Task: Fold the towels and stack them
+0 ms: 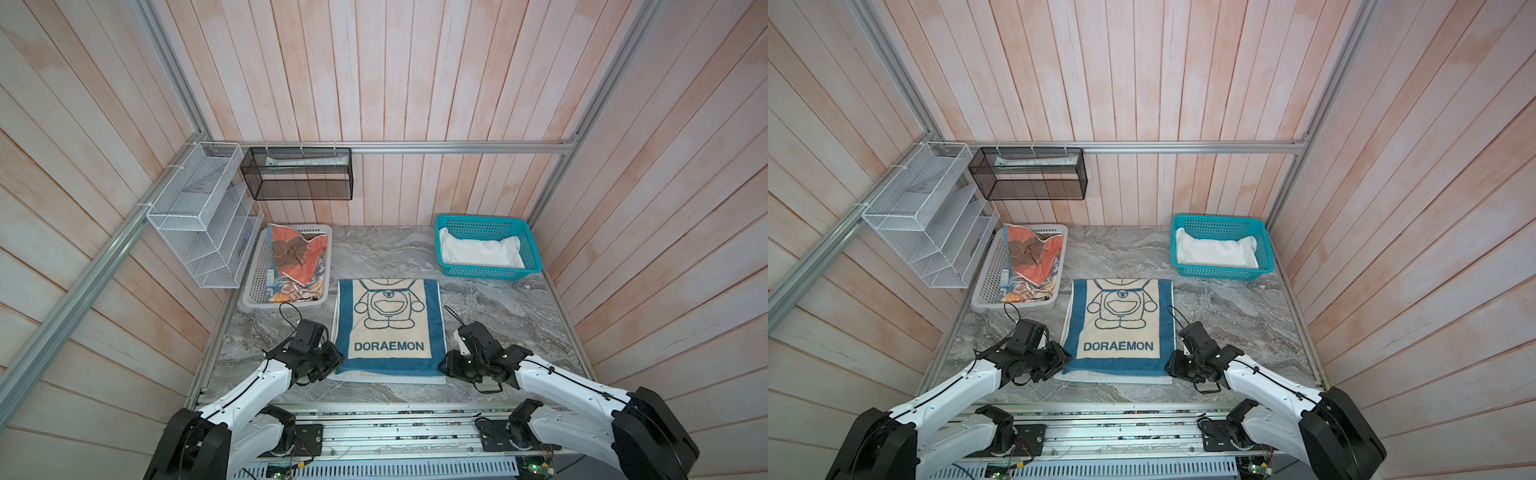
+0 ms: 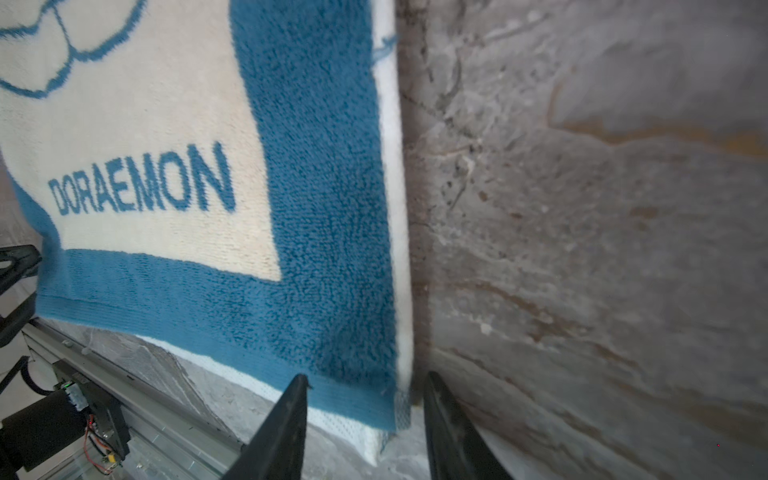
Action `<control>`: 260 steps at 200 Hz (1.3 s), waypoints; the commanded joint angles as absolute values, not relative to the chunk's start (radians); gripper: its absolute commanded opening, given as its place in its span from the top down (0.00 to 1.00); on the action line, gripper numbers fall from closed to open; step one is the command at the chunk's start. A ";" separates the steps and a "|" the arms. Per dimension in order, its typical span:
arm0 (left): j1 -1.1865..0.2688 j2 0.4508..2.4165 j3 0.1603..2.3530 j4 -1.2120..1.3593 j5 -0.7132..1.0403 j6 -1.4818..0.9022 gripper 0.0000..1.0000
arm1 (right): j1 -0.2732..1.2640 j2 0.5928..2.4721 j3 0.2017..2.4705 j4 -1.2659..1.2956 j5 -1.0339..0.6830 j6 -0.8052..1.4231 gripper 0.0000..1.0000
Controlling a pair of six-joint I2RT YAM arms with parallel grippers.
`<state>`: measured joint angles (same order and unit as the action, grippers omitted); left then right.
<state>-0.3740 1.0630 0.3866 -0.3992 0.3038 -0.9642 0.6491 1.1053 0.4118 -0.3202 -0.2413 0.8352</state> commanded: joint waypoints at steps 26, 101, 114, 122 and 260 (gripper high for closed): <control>-0.420 1.027 0.343 -0.355 0.348 -1.039 0.63 | 0.640 1.196 0.437 -0.329 -0.231 0.779 0.82; -0.426 0.919 0.584 -0.638 0.206 -0.941 1.00 | 0.627 1.137 0.613 -0.592 -0.111 0.676 1.00; -0.422 0.922 0.609 -0.660 0.204 -0.926 1.00 | 0.627 1.126 0.640 -0.629 -0.104 0.665 0.97; -0.421 0.926 0.612 -0.660 0.212 -0.918 1.00 | 0.628 1.126 0.648 -0.644 -0.104 0.655 0.95; -0.420 1.086 0.437 -0.449 0.355 -0.917 0.86 | 0.628 1.244 0.553 -0.513 -0.207 0.632 0.87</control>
<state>-0.4236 1.0966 0.4385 -0.4770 0.3386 -0.9279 0.6331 1.2381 0.5659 -0.5301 -0.1875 0.6441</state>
